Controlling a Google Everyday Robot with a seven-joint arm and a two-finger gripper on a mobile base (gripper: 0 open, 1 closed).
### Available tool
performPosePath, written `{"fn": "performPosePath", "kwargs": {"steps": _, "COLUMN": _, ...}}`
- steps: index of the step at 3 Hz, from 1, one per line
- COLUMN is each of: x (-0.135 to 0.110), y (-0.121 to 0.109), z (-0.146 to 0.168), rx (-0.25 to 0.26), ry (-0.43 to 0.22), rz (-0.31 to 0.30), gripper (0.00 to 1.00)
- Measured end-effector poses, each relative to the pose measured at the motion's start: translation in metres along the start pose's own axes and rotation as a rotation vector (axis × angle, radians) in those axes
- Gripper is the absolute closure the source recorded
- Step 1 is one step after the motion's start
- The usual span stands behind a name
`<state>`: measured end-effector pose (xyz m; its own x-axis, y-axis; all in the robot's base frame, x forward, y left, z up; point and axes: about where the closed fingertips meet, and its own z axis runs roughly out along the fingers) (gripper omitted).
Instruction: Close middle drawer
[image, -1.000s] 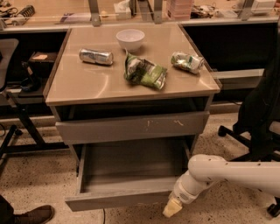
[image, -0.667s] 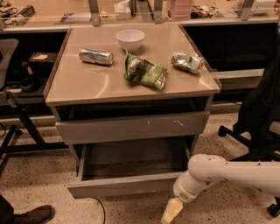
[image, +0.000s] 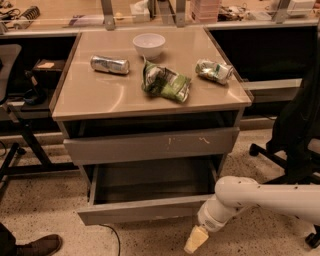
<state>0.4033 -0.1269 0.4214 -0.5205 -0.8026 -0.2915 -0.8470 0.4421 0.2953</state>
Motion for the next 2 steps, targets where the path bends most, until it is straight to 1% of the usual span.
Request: {"fn": "performPosePath", "kwargs": {"steps": 2, "x": -0.0001, "y": -0.0001, "z": 0.0001, "rx": 0.000, "ry": 0.000, "rz": 0.000, "gripper": 0.66}}
